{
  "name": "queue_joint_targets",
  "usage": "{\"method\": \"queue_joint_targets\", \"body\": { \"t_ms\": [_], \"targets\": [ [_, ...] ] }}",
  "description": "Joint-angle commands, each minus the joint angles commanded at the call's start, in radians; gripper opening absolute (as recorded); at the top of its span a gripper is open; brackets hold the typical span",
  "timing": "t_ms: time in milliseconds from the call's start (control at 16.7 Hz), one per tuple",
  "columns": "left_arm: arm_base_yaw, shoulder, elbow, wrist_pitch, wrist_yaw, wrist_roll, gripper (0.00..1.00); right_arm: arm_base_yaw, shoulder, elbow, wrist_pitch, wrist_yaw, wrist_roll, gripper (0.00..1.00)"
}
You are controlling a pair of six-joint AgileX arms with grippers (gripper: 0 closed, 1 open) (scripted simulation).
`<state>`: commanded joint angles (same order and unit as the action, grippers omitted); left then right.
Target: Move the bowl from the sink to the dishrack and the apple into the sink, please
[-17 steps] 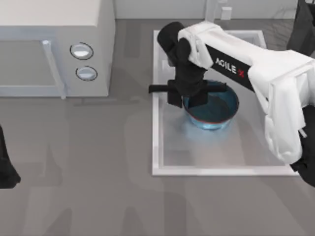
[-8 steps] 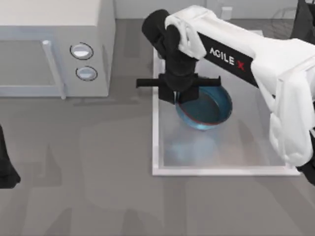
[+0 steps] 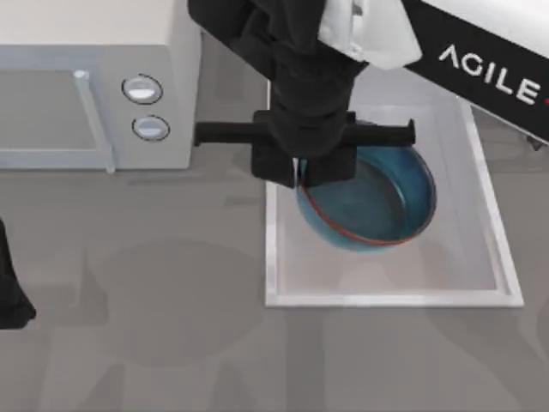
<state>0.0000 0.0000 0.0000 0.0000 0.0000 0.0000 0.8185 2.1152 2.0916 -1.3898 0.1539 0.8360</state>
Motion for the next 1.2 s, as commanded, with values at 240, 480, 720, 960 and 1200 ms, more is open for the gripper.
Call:
{"method": "queue_joint_targets", "body": {
  "t_ms": [240,480,720,960,1200],
  "targets": [
    [0.0,0.0,0.0,0.0,0.0,0.0,1.0,0.113,-0.249,-0.145,-0.125,0.012,0.11,0.0],
    [0.0,0.0,0.0,0.0,0.0,0.0,1.0,0.168,-0.355,-0.217,-0.184,0.018,0.159,0.0],
    [0.0,0.0,0.0,0.0,0.0,0.0,1.0,0.164,-0.354,-0.214,-0.183,0.017,0.159,0.0],
    [0.0,0.0,0.0,0.0,0.0,0.0,1.0,0.114,-0.383,-0.239,-0.118,-0.017,0.111,0.0],
    [0.0,0.0,0.0,0.0,0.0,0.0,1.0,-0.076,-0.472,-0.327,0.107,-0.119,-0.037,0.0]
  ]
}}
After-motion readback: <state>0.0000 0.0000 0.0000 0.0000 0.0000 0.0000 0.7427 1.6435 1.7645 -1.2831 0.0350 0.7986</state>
